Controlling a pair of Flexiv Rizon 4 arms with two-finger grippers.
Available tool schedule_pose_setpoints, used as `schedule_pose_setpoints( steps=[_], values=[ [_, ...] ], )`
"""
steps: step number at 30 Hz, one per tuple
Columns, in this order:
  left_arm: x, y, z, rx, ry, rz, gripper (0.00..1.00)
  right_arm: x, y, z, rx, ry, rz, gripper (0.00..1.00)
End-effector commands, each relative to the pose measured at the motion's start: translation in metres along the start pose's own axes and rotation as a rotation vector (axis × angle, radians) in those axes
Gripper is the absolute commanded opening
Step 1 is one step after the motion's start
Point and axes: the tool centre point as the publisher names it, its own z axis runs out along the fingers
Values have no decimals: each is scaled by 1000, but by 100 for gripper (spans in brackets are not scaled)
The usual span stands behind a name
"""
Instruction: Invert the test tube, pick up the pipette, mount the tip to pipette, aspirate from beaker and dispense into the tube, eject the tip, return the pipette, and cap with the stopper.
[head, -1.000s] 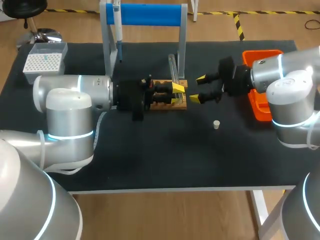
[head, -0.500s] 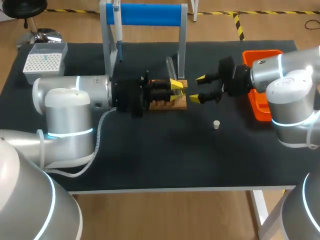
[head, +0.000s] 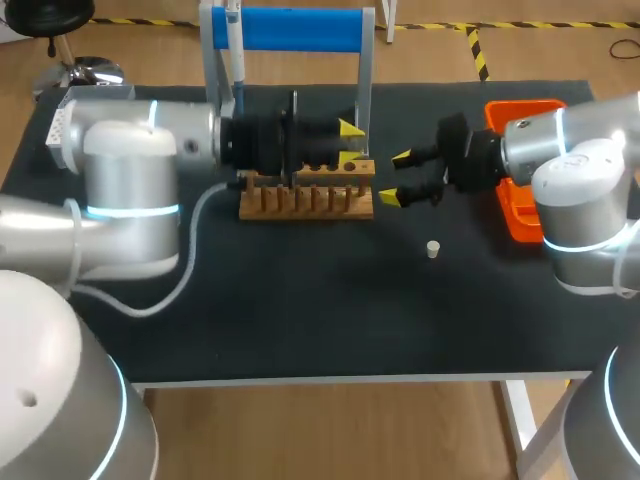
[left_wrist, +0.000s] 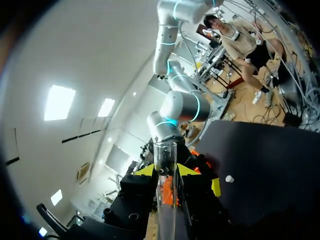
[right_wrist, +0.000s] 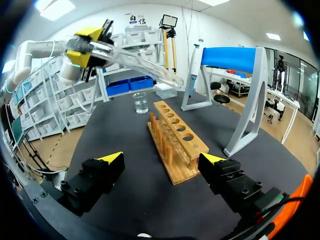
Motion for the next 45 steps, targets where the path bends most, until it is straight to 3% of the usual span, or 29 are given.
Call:
schedule_pose_setpoints(
  steps=[1, 4, 19, 21, 25, 33, 35, 39, 45],
  values=[
    [-10, 0, -3, -30, 104, -263, 0, 0, 0, -1, 0, 0, 0, 100],
    [-15, -1, -6, -77, 131, -287, 0, 0, 0, -1, 0, 0, 0, 100],
    [-15, -1, -6, -77, 131, -287, 0, 0, 0, -1, 0, 0, 0, 100],
    [-17, 12, -9, -21, 121, -405, 0, 0, 0, -1, 0, 0, 0, 100],
    [-30, 25, -10, -9, 165, -487, 0, 0, 0, -1, 0, 0, 0, 100],
    [-44, 38, -9, 20, 190, -562, 0, 0, 0, -1, 0, 0, 0, 100],
    [-45, 42, -11, -29, 223, -583, 0, 0, 0, -1, 0, 0, 0, 100],
    [-45, 47, -14, -18, 212, -642, 0, 0, 0, -1, 0, 0, 0, 100],
    [-45, 50, -15, -51, 229, -646, 0, 0, 0, -1, 0, 0, 0, 100]
  ],
)
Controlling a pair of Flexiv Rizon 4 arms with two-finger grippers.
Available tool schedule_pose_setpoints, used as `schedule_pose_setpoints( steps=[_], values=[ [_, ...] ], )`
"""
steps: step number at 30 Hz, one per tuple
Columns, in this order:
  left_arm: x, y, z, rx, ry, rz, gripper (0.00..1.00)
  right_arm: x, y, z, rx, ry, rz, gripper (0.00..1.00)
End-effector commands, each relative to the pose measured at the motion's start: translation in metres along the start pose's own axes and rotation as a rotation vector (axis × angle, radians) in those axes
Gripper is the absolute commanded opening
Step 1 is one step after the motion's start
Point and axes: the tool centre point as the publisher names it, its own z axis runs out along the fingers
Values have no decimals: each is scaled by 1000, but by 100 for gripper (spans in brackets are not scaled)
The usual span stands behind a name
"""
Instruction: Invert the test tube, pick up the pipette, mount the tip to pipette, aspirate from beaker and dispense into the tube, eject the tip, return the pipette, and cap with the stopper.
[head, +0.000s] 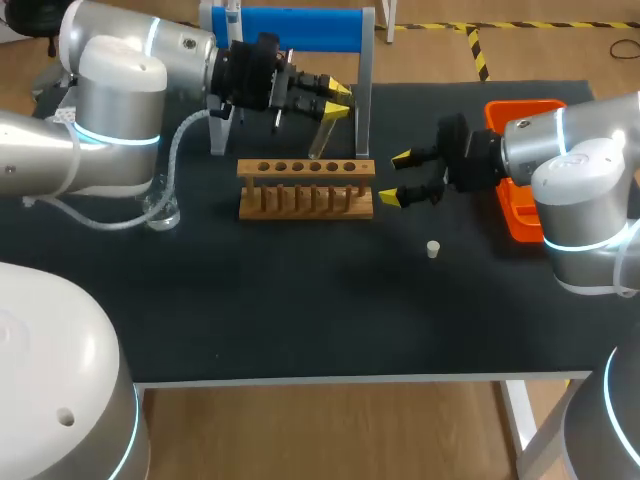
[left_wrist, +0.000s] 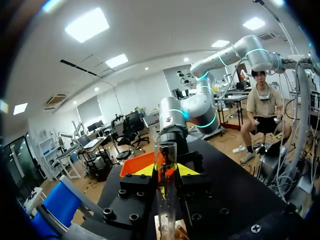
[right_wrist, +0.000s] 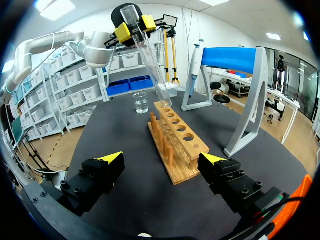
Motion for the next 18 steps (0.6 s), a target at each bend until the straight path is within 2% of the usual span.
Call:
schedule_pose_setpoints(
  steps=[1, 10, 18],
  values=[
    [-2, -3, -1, -5, 20, -1, 0, 0, 0, 0, -1, 0, 0, 100],
    [-2, -3, -1, -5, 20, -1, 0, 0, 0, 0, -1, 0, 0, 100],
    [-2, -3, -1, -5, 20, -1, 0, 13, 2, 3, 44, -96, -155, 100]
  ],
)
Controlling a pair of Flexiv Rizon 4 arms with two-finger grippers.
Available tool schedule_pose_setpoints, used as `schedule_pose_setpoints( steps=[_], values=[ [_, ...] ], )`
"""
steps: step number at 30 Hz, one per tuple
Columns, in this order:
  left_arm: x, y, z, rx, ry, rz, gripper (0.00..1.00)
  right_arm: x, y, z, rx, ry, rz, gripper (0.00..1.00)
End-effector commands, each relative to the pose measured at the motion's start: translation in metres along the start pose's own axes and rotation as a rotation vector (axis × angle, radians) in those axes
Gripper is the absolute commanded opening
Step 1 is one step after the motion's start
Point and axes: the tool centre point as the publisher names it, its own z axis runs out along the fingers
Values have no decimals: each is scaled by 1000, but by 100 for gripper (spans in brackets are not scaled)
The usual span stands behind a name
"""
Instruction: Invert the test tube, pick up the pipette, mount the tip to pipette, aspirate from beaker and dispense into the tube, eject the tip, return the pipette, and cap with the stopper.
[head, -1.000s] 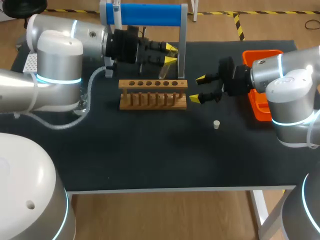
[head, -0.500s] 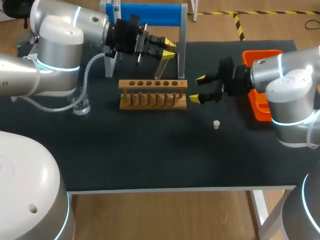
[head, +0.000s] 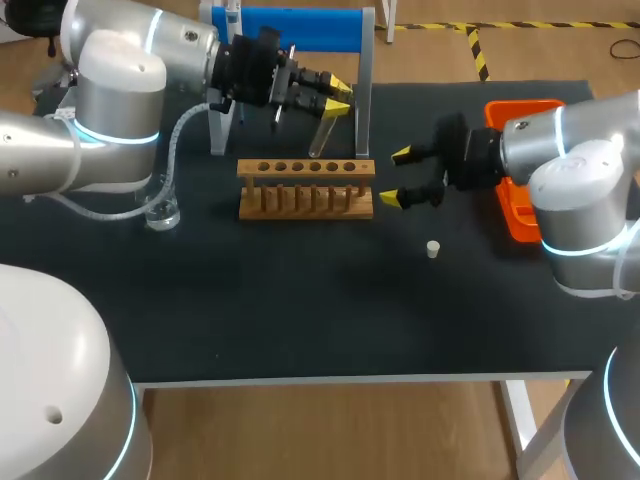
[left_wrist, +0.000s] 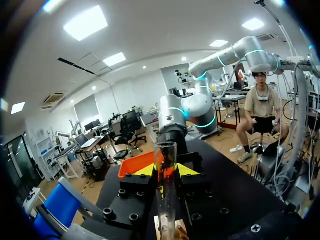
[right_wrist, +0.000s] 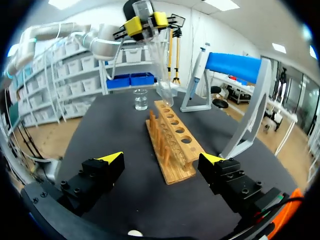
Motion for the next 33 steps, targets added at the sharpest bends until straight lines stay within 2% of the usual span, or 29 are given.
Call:
schedule_pose_setpoints(
  steps=[1, 14, 33],
  values=[
    [-1, 0, -1, -1, 4, -1, 0, 15, 3, 6, 20, -56, -21, 100],
    [-1, 0, -1, -1, 4, -1, 0, 27, 6, 39, 39, -70, 24, 100],
    [-1, 0, -1, -1, 4, -1, 0, 15, 3, 43, 24, -81, 30, 100]
  ],
)
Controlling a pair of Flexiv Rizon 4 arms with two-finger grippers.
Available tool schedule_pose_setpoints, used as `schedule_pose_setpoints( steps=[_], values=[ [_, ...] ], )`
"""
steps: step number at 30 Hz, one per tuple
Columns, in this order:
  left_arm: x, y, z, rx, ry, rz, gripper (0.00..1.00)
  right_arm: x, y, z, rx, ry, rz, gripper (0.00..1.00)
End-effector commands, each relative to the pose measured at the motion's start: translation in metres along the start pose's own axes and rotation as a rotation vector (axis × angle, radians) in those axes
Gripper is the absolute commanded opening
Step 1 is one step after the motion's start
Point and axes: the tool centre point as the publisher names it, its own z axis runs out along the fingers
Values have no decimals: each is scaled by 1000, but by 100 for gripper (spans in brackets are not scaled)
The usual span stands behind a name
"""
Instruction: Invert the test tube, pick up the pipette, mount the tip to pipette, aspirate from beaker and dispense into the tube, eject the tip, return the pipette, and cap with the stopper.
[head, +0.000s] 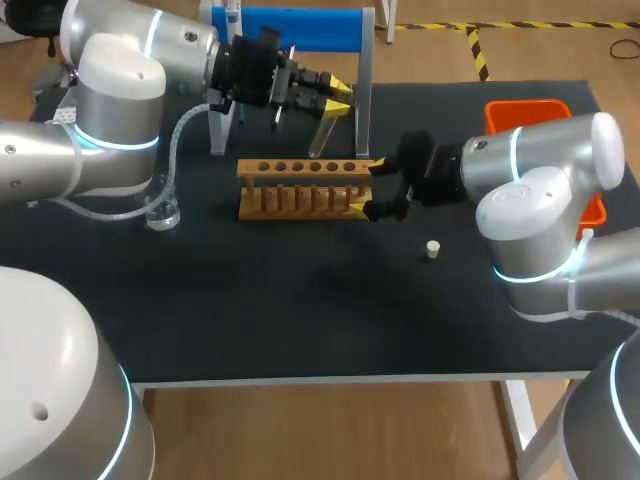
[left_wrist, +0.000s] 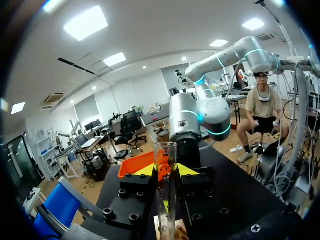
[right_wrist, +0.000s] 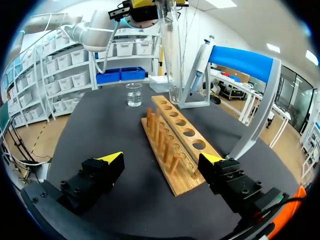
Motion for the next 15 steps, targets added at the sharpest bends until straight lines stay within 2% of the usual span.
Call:
schedule_pose_setpoints(
  steps=[1, 13, 15],
  values=[
    [-1, 0, -1, 0, 5, -1, 0, 0, -1, -2, -8, 3, -1, 100],
    [-2, 0, 1, 3, 10, -10, 0, 0, -1, -2, -8, 3, -1, 100],
    [-3, 1, 1, 36, 5, -24, 0, 0, -1, -2, -8, 3, -1, 100]
  ],
)
